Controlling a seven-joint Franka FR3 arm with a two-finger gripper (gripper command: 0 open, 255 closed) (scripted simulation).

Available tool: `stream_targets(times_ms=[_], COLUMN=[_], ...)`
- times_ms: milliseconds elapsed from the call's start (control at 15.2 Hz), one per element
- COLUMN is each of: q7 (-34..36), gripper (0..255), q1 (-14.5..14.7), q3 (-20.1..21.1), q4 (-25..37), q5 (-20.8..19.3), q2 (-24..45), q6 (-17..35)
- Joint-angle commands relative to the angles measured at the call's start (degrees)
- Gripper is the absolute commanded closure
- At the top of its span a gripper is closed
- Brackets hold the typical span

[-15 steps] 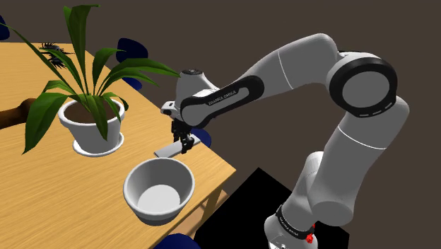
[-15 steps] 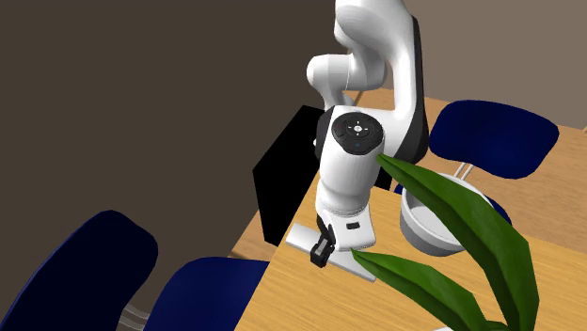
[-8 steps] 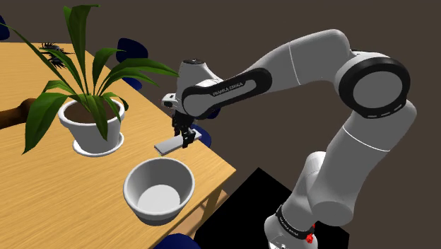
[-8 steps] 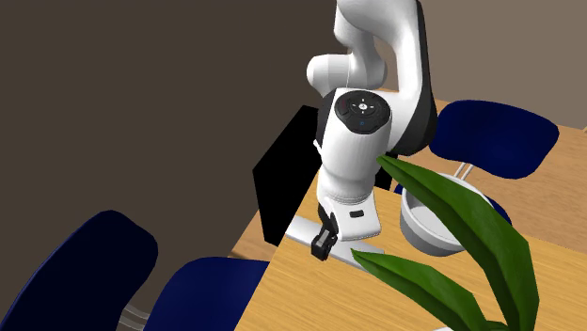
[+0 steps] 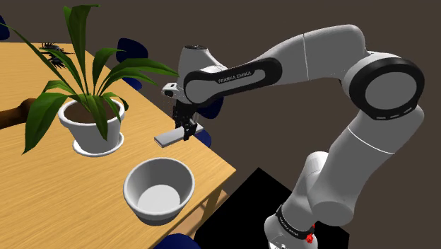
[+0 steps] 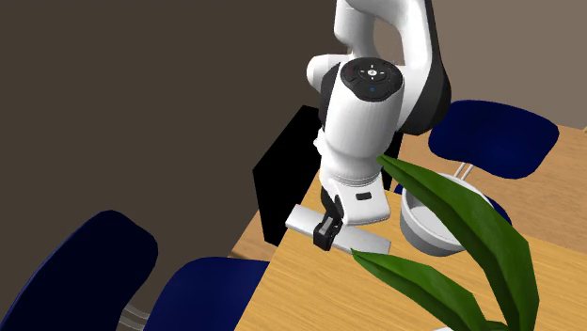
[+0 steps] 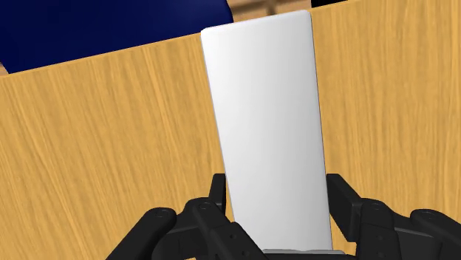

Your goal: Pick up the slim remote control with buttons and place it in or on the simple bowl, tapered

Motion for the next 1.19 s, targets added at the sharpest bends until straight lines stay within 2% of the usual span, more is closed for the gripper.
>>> stream_targets(times_ms=[0,1122], q7=[-0.1,0.0], gripper=[255,255], q1=[-0.1,0.0], q3=[-0.1,0.1], q4=[1.0,10.4], q5=[0.0,-0.3], q2=[-0.5,-4.1], q6=[-1.5,-14.5])
